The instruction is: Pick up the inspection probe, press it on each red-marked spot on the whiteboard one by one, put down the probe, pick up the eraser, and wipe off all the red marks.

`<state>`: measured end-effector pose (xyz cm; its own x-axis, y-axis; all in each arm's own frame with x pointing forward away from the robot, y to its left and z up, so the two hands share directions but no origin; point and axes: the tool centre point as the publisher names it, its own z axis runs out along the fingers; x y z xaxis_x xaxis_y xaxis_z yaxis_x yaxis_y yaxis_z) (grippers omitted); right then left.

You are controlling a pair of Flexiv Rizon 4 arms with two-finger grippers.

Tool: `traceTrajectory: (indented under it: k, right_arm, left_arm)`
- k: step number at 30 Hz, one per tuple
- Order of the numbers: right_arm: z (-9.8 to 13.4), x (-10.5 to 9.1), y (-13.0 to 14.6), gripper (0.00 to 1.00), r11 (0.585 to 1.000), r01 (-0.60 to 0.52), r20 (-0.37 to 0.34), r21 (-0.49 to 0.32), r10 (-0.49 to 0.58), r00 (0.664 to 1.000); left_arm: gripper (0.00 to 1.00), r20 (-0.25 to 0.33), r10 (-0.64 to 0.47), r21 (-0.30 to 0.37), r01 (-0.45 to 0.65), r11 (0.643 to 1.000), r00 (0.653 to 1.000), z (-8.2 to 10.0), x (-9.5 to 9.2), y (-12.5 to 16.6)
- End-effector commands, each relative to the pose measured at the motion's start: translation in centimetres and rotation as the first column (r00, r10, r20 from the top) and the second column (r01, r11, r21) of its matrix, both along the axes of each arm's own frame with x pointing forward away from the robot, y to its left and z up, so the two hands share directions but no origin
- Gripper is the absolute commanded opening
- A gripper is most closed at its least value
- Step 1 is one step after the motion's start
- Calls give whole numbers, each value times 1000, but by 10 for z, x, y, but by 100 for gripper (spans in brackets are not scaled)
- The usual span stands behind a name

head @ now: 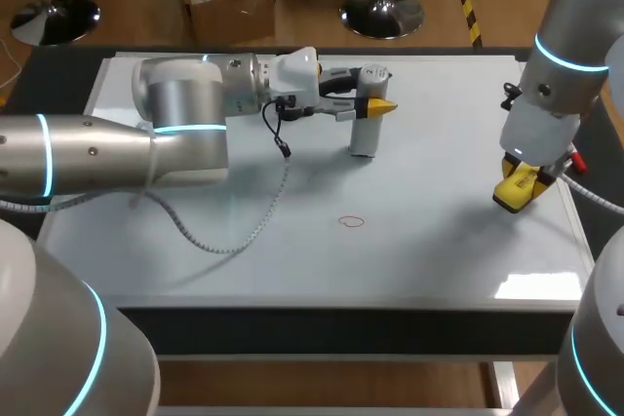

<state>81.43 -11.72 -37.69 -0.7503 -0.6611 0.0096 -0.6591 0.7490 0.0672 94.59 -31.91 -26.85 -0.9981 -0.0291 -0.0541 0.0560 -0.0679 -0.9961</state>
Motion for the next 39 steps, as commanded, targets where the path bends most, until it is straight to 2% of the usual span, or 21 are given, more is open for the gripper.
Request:
traceTrajectory:
  k: [1,18,39]
  right_arm:
    - [0,0,0,0,1000,-2,0,-3,2,1000]
    - [0,0,0,0,1000,-2,0,-3,2,1000]
    - [0,0,0,0,1000,-2,0,-3,2,1000]
  left_arm:
    - [0,-2,-3,3,3,1000,1000,-3,3,0]
    - [0,4,-10,73,10,997,1000,-11,5,5]
    - [0,4,-18,95,17,995,1000,-13,3,7]
